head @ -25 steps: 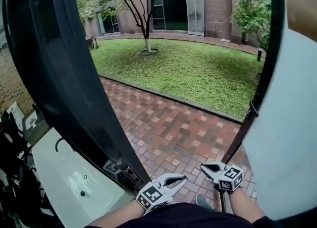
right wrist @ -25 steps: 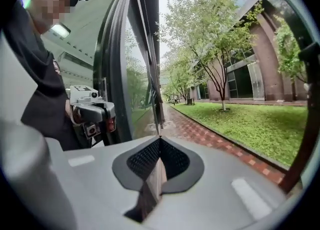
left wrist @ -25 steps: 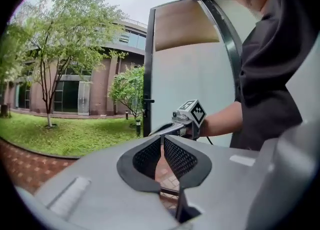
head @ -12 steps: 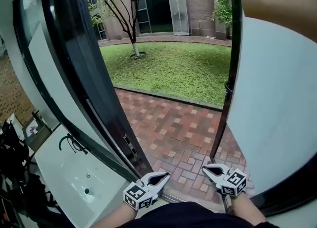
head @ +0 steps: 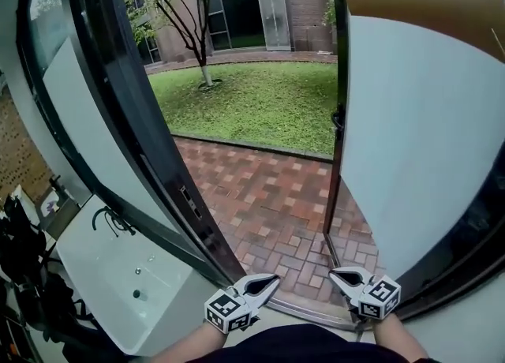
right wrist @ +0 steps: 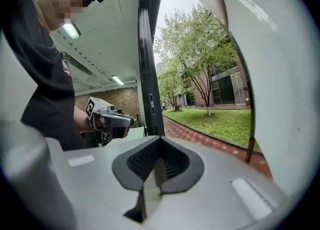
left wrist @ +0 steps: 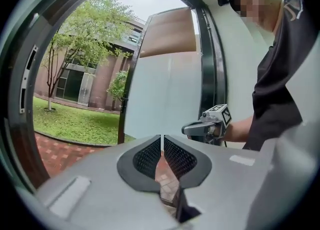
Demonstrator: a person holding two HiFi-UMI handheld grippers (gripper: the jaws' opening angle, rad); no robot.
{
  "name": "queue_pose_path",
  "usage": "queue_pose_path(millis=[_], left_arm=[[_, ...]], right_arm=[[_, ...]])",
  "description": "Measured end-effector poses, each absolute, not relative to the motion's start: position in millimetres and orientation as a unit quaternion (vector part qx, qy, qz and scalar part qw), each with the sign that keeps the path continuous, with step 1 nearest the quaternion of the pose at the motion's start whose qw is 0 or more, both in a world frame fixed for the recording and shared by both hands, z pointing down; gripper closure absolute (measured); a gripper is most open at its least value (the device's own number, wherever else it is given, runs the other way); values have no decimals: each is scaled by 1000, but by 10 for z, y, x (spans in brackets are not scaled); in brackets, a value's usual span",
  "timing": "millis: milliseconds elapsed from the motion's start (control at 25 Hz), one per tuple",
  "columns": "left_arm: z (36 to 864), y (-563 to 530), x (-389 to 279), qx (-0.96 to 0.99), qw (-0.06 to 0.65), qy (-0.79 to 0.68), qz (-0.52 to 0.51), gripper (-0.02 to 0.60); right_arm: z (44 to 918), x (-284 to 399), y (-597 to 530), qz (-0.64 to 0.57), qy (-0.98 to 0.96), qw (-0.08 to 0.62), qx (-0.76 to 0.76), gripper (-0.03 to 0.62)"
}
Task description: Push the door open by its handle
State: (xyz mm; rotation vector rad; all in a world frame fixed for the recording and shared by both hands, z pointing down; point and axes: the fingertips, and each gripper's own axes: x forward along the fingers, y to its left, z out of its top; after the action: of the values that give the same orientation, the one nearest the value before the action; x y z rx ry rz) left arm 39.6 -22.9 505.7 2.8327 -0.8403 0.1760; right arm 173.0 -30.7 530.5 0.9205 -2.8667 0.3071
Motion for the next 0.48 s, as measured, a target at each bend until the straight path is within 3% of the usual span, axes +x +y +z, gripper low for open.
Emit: queue_pose_path(millis=[480], left_arm=[[5293, 405, -845, 966, 96, -233, 60, 568]], right_arm=[[5303, 799, 432, 140, -921, 11, 364, 594]])
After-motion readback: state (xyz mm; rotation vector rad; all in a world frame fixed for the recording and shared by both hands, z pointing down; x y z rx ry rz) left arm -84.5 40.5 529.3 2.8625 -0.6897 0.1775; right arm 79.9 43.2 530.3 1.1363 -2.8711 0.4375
